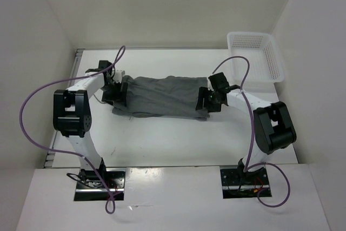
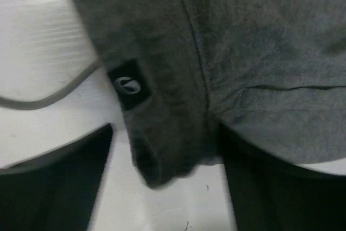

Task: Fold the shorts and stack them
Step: Fold the shorts

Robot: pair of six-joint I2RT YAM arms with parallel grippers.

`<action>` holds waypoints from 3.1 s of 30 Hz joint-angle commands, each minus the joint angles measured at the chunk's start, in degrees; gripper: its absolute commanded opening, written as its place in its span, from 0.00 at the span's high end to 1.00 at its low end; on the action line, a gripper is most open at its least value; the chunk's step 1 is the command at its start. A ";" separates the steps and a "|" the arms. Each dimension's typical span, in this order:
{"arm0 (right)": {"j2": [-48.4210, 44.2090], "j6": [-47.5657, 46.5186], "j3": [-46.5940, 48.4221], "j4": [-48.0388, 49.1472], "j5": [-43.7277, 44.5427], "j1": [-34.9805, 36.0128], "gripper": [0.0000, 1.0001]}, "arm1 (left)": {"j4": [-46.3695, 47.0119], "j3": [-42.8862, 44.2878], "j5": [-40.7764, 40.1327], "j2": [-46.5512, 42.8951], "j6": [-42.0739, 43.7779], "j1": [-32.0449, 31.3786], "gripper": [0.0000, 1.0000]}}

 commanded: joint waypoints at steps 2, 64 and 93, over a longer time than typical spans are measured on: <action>-1.17 3.10 -0.94 0.03 -0.74 -0.22 0.28 | -3.28 1.07 3.17 0.40 0.27 0.21 0.34; -1.52 1.43 -3.50 6.70 5.85 -1.89 1.00 | -16.22 -0.25 10.55 -10.58 0.27 0.21 0.26; 8.22 -13.43 13.63 9.60 4.44 -5.58 0.09 | -8.66 -0.34 2.12 3.73 0.27 0.74 0.16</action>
